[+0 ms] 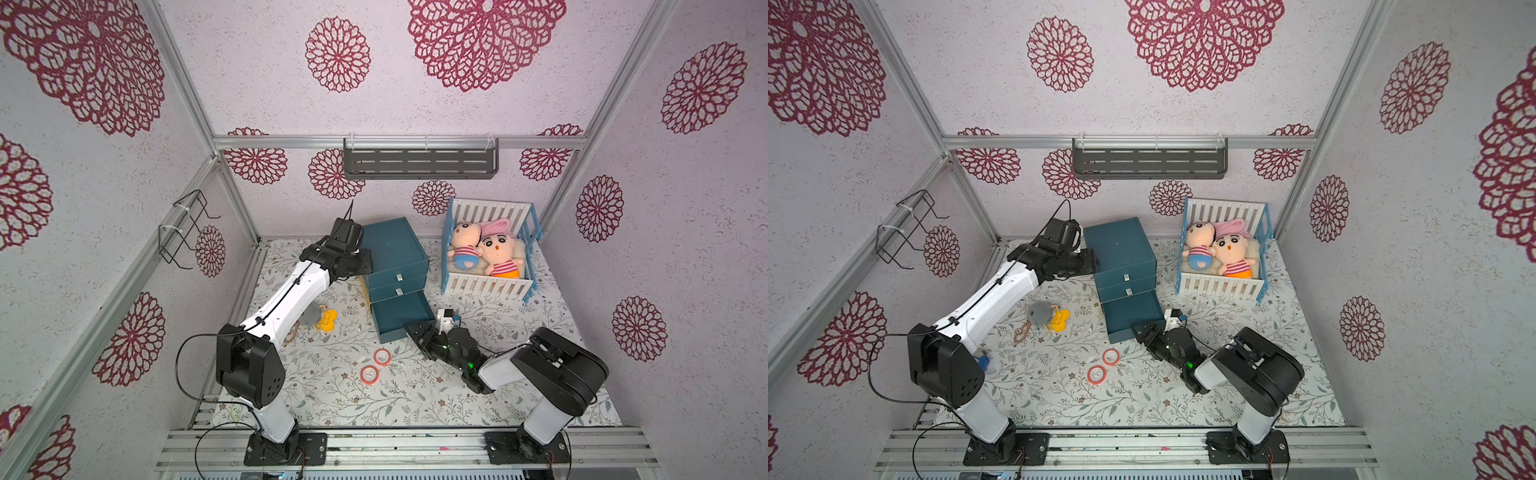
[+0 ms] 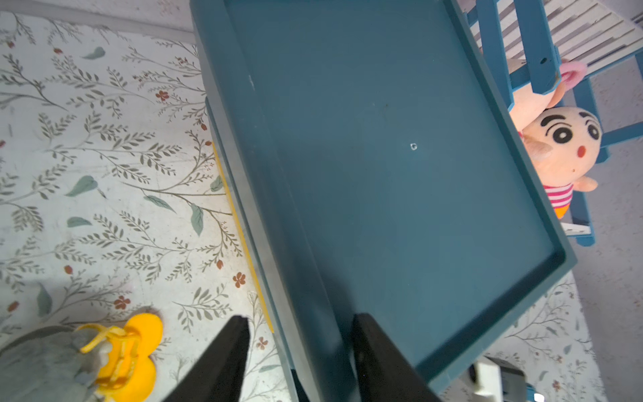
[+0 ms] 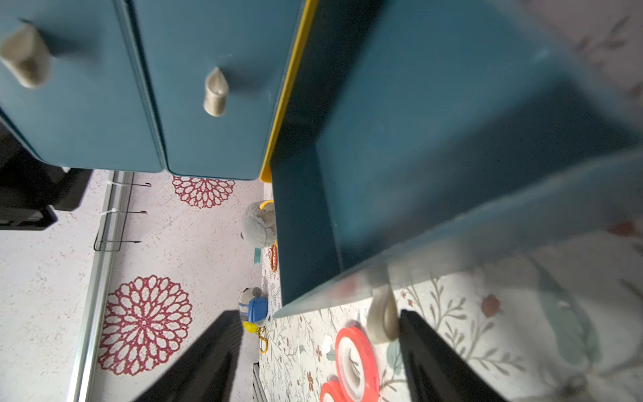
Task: Place the transparent tape into the drawer according to color
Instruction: Open the drawer in the storage box, then pick up the tape at the center of the board.
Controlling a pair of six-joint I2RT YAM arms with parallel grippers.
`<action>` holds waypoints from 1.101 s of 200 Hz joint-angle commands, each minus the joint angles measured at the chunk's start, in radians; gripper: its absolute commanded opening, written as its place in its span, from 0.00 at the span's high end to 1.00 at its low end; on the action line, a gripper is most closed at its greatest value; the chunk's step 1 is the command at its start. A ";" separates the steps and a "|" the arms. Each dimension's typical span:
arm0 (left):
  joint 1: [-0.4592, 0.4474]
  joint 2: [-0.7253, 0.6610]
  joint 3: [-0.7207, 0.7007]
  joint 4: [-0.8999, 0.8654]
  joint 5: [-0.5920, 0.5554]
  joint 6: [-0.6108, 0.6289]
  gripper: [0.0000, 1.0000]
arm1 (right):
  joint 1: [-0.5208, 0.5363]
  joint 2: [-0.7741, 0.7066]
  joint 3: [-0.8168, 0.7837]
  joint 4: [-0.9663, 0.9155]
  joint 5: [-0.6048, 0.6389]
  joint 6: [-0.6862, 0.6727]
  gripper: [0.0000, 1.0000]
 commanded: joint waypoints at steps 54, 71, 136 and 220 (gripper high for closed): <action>0.001 -0.176 -0.105 -0.019 0.018 -0.028 0.14 | 0.005 -0.252 0.055 -0.375 0.047 -0.216 0.01; -0.003 -0.234 -0.158 -0.022 0.030 -0.040 0.09 | 0.006 -0.297 0.073 -0.473 0.039 -0.268 0.01; -0.041 -0.439 -0.400 -0.082 0.075 -0.107 0.03 | 0.003 -0.492 0.179 -0.902 0.076 -0.534 0.01; -0.190 -0.464 -0.606 -0.154 0.098 -0.218 0.03 | -0.005 -0.577 0.240 -1.131 0.031 -0.664 0.01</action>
